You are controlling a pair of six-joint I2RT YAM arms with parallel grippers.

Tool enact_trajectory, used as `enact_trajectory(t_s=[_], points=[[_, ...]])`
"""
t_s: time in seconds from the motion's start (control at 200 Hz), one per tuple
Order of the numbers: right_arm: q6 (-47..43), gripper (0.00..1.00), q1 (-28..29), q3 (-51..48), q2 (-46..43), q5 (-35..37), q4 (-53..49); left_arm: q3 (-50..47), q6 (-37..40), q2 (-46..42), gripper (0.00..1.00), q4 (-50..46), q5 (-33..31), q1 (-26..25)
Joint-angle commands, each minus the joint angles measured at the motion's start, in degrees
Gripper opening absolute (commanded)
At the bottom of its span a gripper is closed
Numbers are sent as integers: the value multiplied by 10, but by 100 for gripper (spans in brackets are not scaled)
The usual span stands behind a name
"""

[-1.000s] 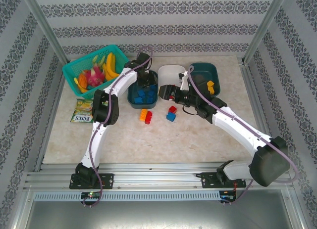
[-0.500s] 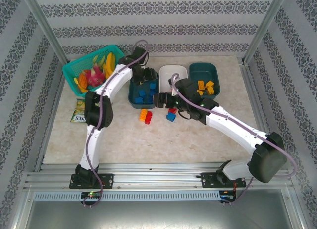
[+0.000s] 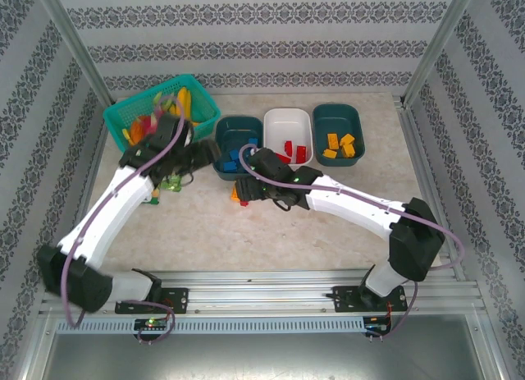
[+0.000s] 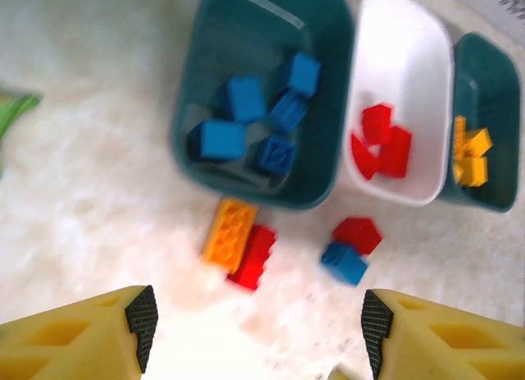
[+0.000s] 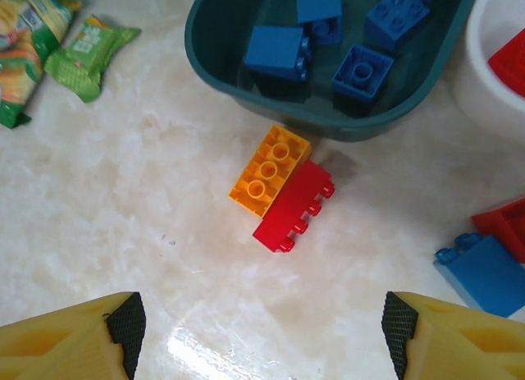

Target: Sort the legos into containers by color

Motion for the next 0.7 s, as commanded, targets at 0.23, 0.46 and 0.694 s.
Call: enact_trajectory(t_s=[0.23, 0.46, 0.694], points=[[47, 63, 41, 108, 134, 4, -14, -167, -67, -251, 68, -75, -38, 6], [86, 59, 51, 215, 237, 28, -72, -167, -69, -300, 68, -102, -50, 6], [120, 68, 44, 208, 240, 79, -119, -173, -66, -312, 68, -100, -32, 6]])
